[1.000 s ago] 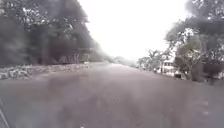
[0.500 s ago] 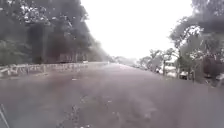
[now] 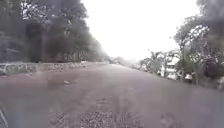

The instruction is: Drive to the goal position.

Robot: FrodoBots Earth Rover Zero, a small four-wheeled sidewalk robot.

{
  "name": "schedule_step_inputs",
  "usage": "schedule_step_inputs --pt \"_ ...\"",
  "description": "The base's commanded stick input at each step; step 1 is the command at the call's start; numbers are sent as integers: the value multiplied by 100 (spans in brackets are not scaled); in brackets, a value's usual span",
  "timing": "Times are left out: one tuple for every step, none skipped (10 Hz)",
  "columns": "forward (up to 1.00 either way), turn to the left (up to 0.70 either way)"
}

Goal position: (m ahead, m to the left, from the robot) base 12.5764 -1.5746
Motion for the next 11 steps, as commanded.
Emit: schedule_step_inputs --pt "100 0" --pt "100 0" --pt "100 0" --pt "100 0" --pt "100 0" --pt "100 0" --pt "100 0" --pt "100 0" --pt "100 0" --pt "100 0" --pt "100 0"
